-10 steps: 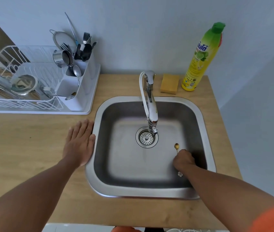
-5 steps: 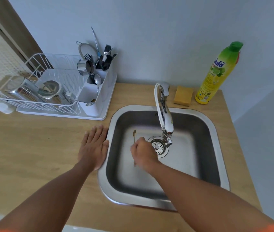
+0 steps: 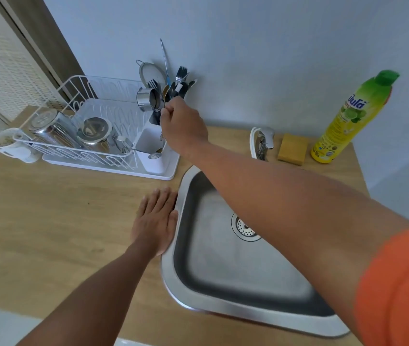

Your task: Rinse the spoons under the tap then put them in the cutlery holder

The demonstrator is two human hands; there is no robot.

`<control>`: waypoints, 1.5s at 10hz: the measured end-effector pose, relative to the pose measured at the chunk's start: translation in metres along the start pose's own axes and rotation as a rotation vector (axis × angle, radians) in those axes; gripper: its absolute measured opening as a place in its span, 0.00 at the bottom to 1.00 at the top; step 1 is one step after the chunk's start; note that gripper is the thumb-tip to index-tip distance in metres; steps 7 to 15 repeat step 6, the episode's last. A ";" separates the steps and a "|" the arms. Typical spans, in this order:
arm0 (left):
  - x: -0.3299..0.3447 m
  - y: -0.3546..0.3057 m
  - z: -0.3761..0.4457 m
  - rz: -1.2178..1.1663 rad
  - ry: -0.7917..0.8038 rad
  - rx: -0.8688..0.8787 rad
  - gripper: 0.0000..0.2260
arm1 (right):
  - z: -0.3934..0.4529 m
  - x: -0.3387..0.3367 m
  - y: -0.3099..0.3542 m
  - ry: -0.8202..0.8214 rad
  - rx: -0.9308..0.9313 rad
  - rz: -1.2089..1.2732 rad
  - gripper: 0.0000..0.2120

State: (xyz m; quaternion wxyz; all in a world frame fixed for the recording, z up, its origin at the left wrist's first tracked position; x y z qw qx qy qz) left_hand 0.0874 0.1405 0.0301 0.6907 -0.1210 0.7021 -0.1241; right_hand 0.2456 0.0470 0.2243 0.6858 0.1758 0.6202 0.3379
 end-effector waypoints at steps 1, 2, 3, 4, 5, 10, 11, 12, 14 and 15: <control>0.000 0.000 0.000 -0.006 -0.002 -0.002 0.27 | 0.005 0.015 -0.004 0.064 0.011 -0.075 0.08; 0.001 0.001 0.001 -0.010 -0.005 0.003 0.27 | 0.002 0.028 -0.014 0.095 0.034 -0.115 0.09; -0.001 0.000 0.001 -0.014 -0.005 0.004 0.27 | -0.002 0.038 -0.024 0.128 0.058 -0.132 0.09; 0.001 0.001 0.001 -0.006 -0.001 0.001 0.27 | -0.009 0.044 -0.026 0.142 0.049 -0.151 0.09; 0.000 -0.001 0.000 -0.006 -0.004 0.007 0.28 | -0.012 0.049 -0.026 0.149 0.022 -0.168 0.11; -0.001 -0.001 0.001 -0.003 -0.007 0.007 0.28 | -0.019 0.054 -0.031 0.133 0.027 -0.146 0.12; -0.001 -0.001 0.001 -0.003 -0.007 0.007 0.28 | -0.019 0.054 -0.031 0.133 0.027 -0.146 0.12; -0.001 -0.001 0.001 -0.003 -0.007 0.007 0.28 | -0.019 0.054 -0.031 0.133 0.027 -0.146 0.12; -0.001 -0.001 0.001 -0.003 -0.007 0.007 0.28 | -0.019 0.054 -0.031 0.133 0.027 -0.146 0.12; -0.001 -0.001 0.001 -0.003 -0.007 0.007 0.28 | -0.019 0.054 -0.031 0.133 0.027 -0.146 0.12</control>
Point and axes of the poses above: each hand's wrist, its own z-axis towards the middle knuckle, its own x-axis out of the palm, y = z × x, the point moved 6 cm from there along z, towards the middle knuckle, and after that the axes turned 10 degrees about -z, right-handed, at the moved point
